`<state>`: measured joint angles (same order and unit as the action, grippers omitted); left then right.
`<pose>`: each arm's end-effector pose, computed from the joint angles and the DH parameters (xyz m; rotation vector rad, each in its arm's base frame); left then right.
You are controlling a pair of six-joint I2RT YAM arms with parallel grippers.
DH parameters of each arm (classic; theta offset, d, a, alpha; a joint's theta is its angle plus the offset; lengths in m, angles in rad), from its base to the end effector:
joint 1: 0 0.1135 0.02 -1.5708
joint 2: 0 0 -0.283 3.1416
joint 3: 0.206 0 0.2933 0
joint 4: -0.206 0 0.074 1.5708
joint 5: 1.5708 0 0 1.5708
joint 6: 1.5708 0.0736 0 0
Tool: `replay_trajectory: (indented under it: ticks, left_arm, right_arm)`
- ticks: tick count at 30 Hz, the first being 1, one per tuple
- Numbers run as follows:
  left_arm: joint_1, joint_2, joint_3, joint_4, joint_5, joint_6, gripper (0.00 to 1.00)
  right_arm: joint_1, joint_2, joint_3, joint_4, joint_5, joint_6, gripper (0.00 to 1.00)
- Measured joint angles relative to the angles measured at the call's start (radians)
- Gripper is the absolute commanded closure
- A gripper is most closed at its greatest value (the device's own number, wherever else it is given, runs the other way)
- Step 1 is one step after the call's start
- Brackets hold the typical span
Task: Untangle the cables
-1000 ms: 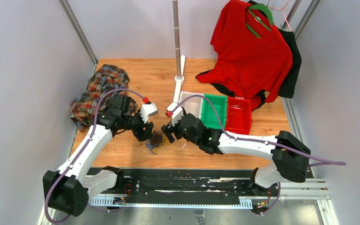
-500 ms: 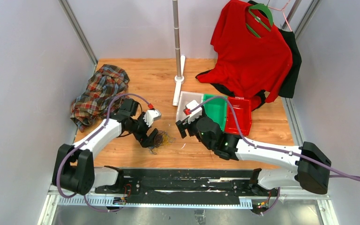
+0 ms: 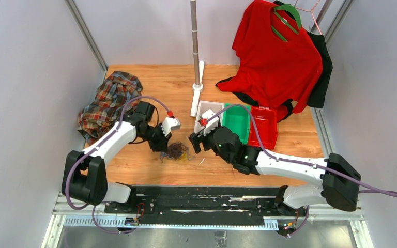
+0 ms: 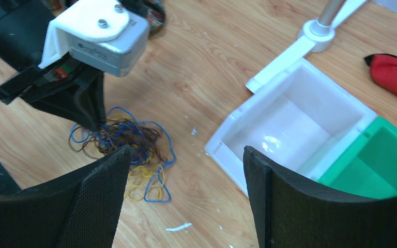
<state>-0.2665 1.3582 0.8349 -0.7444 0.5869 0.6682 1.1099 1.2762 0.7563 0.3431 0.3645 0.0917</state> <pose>0.2587 -0.1129 0.1695 1.3016 2.3082 -0.7032 0.1824 0.3084 0.2686 -0.6167 1.6584 0.5617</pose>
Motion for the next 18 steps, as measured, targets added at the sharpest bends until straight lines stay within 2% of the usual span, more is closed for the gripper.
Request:
replay_trajectory:
  ticks: [2,3,13,18]
  left_arm:
    - [0.0,0.0,0.043,-0.038,0.013,0.015,0.99]
    - [-0.001,-0.002,0.064,-0.053,0.021,0.019,0.99]
    - [-0.001,-0.163,0.108,-0.12,0.087,0.005,0.99]
    - [-0.001,-0.192,0.108,-0.143,0.098,-0.006,0.99]
  right_arm:
    - [0.0,0.015,0.023,0.002,-0.021,0.016,0.21]
    - [0.0,0.021,0.033,0.007,-0.03,0.024,0.21]
    - [0.0,0.045,0.048,0.051,-0.114,0.08,0.21]
    - [0.0,0.052,0.048,0.095,-0.163,0.088,0.21]
